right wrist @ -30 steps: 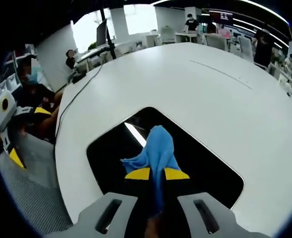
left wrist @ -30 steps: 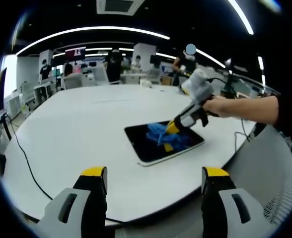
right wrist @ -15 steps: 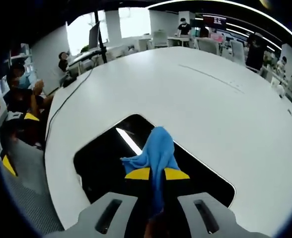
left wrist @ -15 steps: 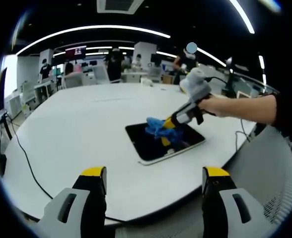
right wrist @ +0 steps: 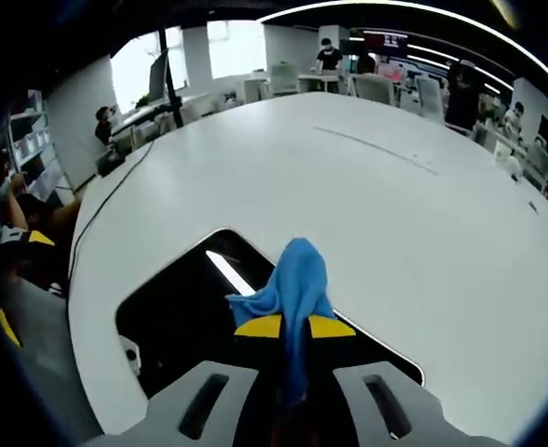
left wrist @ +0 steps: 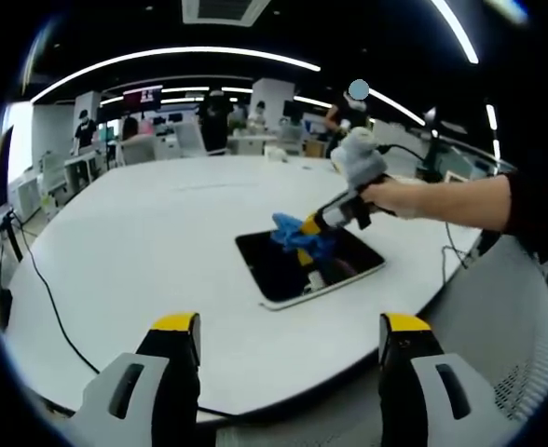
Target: Wipe the mirror surface with the cleaning cloth until all visible marks leave the cleaned area.
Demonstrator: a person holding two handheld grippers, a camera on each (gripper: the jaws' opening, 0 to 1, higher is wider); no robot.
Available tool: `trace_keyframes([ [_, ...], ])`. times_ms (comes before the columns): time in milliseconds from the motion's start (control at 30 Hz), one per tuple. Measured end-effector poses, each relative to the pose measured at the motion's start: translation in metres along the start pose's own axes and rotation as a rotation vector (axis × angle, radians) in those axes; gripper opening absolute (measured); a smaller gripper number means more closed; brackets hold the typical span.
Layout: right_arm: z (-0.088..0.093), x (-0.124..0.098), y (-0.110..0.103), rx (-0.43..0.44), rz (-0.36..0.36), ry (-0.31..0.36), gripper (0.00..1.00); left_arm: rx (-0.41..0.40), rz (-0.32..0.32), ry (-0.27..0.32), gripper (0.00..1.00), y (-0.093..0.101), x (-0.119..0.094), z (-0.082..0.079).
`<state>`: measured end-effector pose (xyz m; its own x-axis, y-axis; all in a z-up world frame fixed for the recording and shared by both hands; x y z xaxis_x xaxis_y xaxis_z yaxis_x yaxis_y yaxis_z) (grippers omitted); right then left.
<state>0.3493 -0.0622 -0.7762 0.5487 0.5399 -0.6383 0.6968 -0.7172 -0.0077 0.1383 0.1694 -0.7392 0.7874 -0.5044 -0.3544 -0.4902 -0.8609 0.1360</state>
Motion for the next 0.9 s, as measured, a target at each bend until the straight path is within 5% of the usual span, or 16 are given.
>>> trace_keyframes([
  [633,-0.006,0.007,0.007,-0.013,0.024,-0.006,0.03,0.002,0.003,-0.007,0.78,0.0,0.0,0.0],
  [900,-0.01,0.012,0.008,-0.112,0.04,0.016,0.04,0.003,0.006,-0.013,0.78,0.0,0.001,0.0],
])
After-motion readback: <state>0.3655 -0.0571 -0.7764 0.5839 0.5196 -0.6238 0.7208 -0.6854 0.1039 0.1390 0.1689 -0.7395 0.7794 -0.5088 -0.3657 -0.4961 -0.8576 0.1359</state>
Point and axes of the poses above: the point that each gripper's makers call its tool centre point, and the gripper's own axes: x roughly forward along the fingers, y roughly to its right, z roughly out of its underside, the point moved 10 cm from there along -x, roughly backward along the fingers, and after that the axes turned 7 degrees about y, right-handed, at the moved point
